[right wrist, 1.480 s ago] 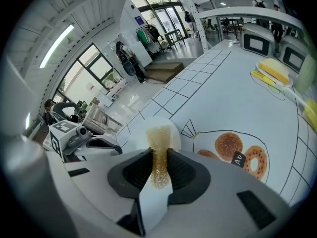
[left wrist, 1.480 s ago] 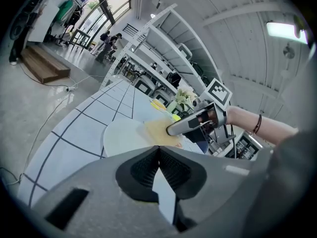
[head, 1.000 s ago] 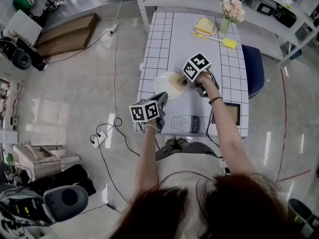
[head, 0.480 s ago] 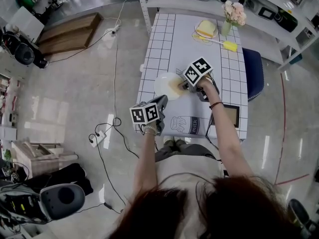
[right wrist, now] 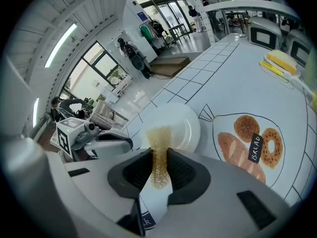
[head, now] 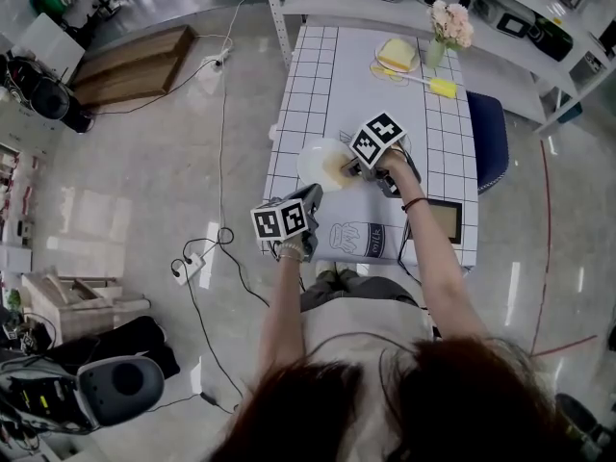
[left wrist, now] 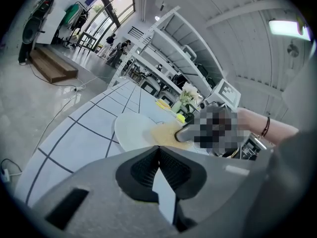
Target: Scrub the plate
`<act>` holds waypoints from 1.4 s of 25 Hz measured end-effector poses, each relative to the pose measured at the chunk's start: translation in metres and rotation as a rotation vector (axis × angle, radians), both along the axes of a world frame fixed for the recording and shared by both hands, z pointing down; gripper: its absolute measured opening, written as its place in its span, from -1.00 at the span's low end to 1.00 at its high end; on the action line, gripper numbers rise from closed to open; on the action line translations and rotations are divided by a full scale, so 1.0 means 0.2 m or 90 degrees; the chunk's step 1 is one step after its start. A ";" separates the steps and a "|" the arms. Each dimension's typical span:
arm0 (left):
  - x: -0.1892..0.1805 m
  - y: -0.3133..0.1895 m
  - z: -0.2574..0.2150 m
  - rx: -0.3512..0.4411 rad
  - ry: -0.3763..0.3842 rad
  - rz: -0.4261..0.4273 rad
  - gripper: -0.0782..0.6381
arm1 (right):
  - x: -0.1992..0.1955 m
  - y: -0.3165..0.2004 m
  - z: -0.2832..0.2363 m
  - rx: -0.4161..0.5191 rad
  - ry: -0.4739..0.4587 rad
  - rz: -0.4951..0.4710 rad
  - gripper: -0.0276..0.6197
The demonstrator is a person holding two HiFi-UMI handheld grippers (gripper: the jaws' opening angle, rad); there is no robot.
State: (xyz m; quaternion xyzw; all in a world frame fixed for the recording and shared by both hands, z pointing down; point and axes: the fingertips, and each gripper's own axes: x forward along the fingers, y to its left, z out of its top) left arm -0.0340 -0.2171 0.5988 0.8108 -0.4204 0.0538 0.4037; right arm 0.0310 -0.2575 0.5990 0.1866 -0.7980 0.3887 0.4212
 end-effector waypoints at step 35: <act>-0.17 0.00 0.00 -0.006 0.003 -0.050 -0.75 | -0.27 0.05 0.03 -0.022 -0.004 -0.092 -0.67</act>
